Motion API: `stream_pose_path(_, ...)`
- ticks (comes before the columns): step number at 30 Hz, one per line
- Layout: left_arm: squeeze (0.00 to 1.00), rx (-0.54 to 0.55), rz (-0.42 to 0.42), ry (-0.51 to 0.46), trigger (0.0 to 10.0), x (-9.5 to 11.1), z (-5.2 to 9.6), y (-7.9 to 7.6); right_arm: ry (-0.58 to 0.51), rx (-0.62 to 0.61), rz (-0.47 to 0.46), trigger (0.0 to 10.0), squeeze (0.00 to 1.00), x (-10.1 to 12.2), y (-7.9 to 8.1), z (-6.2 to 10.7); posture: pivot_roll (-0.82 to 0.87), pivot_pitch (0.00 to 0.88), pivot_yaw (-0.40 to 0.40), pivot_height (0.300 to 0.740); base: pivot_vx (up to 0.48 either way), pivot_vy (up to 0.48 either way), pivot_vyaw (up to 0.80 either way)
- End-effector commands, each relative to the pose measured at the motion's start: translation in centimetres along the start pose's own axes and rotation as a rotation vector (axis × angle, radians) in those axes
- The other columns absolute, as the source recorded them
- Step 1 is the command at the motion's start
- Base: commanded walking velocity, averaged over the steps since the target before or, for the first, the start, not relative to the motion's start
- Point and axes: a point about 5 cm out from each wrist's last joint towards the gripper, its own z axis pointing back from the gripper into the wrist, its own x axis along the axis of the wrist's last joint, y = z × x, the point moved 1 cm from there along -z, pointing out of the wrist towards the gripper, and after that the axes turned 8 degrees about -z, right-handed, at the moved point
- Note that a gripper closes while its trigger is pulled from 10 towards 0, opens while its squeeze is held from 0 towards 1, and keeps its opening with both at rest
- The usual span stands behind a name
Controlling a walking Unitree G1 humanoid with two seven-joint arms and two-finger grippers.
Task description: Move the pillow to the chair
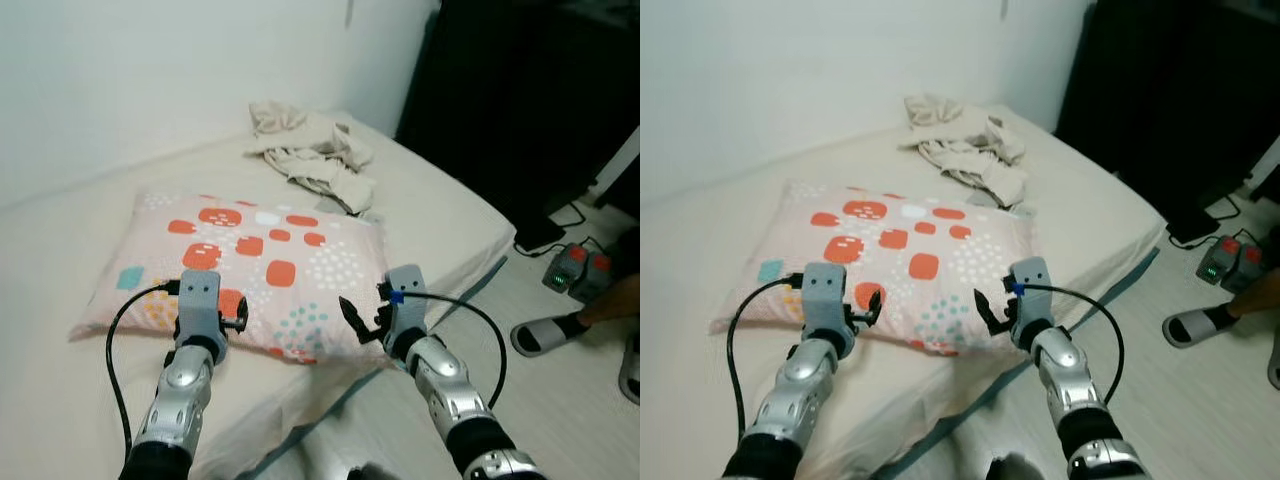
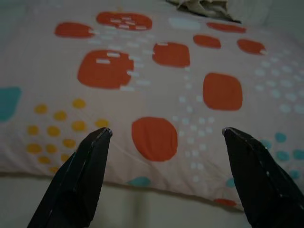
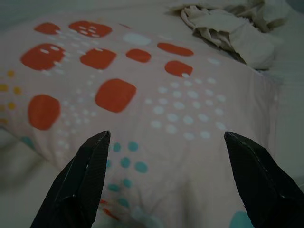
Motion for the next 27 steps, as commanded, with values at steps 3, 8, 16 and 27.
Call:
stream_pose_path(3, 0.00, 0.004, -0.009, 0.024, 10.0, -0.8, 0.3, 0.4, 0.017, 0.009, -0.008, 10.0, 0.00, -0.7, 0.5, 0.2, -0.01, 0.082, -0.031, 0.729, 0.000, 0.000, 0.00)
stream_pose_path(8, 0.00, 0.005, -0.007, 0.022, 10.0, -0.7, 0.3, 0.3, 0.015, 0.011, -0.013, 10.0, 0.00, -0.6, 0.5, 0.2, -0.02, 0.081, -0.033, 0.740, 0.000, 0.000, 0.00)
stream_pose_path(16, 0.00, -0.010, 0.001, 0.022, 10.0, -0.6, 0.3, -0.1, 0.013, 0.007, -0.020, 10.0, 0.00, -0.7, 0.4, 0.3, -0.02, 0.077, -0.026, 0.740, 0.000, 0.000, 0.00)
stream_pose_path(27, 0.00, -0.023, -0.097, 0.130, 10.0, -3.5, 0.9, 0.9, 0.142, -0.047, 0.027, 10.0, 0.00, -3.9, 0.5, 1.2, -0.02, 0.071, -0.026, 0.740, 0.000, 0.000, 0.00)
